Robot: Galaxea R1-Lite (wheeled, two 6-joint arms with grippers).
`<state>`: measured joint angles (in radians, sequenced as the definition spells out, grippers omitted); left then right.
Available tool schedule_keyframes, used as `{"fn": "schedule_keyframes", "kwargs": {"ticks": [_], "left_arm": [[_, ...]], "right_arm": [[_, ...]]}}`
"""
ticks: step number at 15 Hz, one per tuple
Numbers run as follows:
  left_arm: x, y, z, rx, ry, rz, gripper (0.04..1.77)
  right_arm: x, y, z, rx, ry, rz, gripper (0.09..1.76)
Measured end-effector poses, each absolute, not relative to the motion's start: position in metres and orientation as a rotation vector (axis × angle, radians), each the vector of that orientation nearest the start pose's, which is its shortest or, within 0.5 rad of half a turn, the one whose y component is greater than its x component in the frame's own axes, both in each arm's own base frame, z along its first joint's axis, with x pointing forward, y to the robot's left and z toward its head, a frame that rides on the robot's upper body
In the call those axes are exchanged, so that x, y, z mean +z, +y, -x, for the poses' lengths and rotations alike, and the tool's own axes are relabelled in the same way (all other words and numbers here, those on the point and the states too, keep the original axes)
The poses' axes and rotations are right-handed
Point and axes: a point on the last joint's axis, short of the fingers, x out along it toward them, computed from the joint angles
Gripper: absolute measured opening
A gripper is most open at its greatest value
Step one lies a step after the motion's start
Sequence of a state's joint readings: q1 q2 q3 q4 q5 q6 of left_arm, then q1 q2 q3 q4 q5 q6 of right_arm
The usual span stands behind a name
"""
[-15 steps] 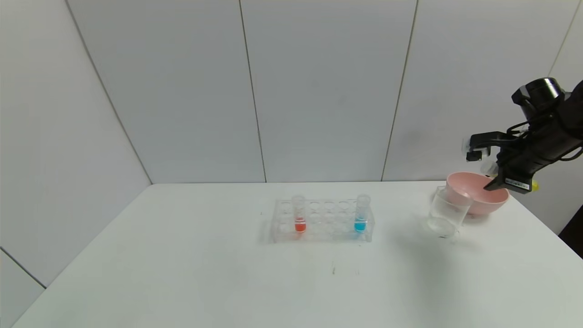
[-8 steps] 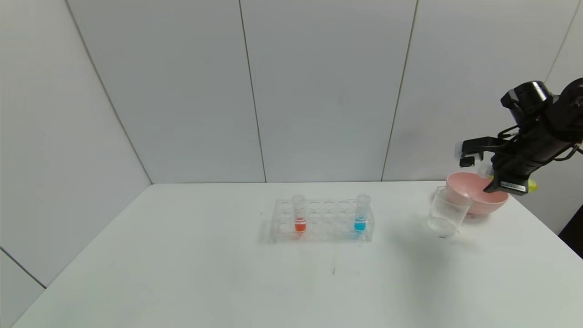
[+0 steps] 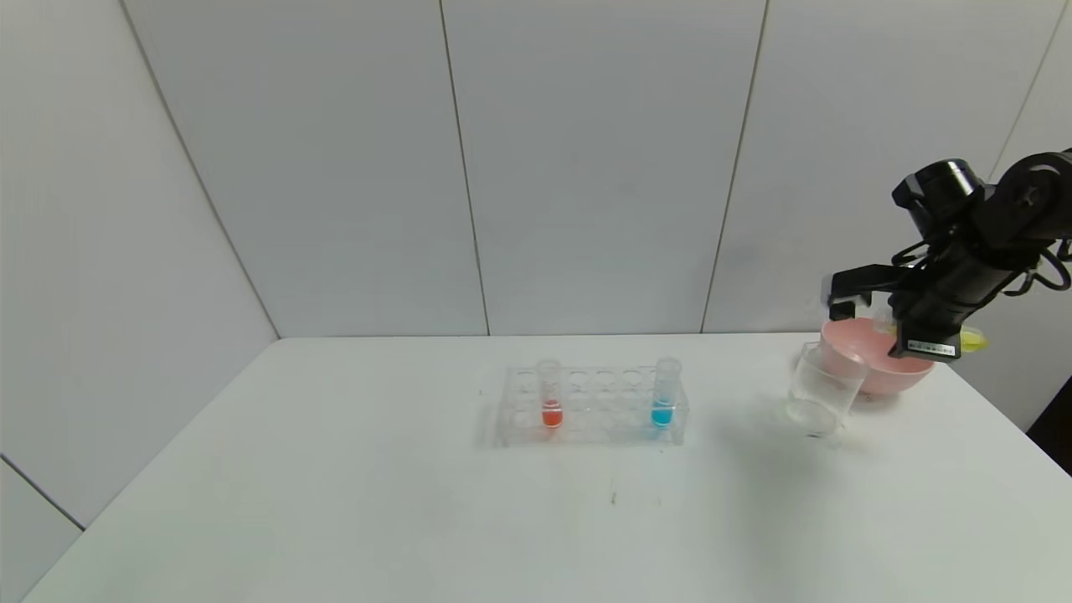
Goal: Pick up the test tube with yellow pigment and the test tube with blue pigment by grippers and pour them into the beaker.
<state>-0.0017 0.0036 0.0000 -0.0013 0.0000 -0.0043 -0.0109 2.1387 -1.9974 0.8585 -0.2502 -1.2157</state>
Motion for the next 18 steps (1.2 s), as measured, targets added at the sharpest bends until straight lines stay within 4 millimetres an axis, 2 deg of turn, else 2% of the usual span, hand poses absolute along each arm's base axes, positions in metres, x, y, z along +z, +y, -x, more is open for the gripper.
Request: {"fn": "schedule_keyframes", "kwargs": {"ticks": [9, 18], "left_arm": [[0.076, 0.000, 0.023, -0.002, 0.002, 0.004, 1.76], [0.076, 0.000, 0.023, -0.002, 0.002, 0.004, 1.76]], "right_arm": [[0.208, -0.005, -0.406, 0.370, 1.078, 1.292, 0.61], [0.207, 0.001, -0.406, 0.317, 1.139, 1.430, 0.61]]}}
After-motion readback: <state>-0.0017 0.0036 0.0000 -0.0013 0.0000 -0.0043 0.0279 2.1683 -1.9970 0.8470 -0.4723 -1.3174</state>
